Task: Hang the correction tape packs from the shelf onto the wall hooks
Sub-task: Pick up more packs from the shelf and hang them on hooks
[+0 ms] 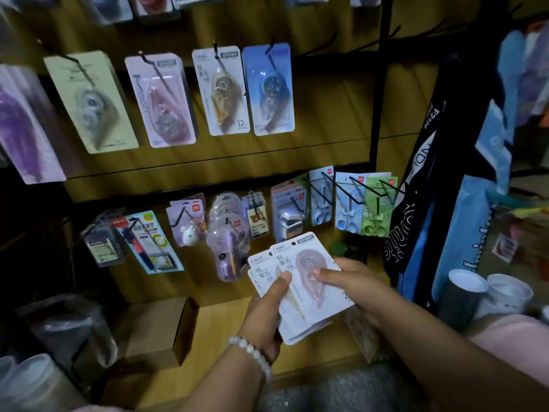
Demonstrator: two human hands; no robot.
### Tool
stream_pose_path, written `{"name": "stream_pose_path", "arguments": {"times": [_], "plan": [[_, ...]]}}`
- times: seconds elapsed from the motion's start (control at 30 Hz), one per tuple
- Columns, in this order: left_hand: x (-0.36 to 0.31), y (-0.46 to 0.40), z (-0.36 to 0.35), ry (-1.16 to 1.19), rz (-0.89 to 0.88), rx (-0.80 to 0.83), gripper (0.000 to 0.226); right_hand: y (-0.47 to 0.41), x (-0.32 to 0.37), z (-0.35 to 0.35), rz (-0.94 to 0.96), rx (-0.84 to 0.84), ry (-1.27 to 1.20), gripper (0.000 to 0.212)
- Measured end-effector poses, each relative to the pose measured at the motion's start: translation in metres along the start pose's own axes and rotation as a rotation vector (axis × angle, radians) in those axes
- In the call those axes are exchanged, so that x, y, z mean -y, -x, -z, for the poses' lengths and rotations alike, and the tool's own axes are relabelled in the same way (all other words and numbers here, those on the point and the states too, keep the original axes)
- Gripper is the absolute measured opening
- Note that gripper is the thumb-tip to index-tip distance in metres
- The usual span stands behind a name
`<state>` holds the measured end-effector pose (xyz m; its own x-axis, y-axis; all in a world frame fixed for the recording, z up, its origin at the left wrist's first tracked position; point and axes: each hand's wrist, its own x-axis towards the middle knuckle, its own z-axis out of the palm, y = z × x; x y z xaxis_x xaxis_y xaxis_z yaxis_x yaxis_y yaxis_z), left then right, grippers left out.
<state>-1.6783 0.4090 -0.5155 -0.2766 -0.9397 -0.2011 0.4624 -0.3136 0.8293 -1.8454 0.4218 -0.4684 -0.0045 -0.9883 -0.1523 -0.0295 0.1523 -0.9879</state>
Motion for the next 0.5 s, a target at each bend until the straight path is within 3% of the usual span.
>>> {"name": "stream_pose_path", "arguments": {"times": [0.2,0.33,0.5], "plan": [[-0.038,0.007,-0.026,-0.015,-0.07,0.134,0.052,0.009,0.036,0.005,0.111,-0.037,-0.095,0.008],[-0.064,0.01,-0.043,-0.001,-0.091,0.114,0.049,0.004,0.055,0.01,0.139,-0.057,-0.185,0.007],[-0.1,0.016,-0.066,-0.003,-0.108,0.084,0.028,-0.008,0.087,0.023,0.212,-0.101,-0.239,0.014]]}}
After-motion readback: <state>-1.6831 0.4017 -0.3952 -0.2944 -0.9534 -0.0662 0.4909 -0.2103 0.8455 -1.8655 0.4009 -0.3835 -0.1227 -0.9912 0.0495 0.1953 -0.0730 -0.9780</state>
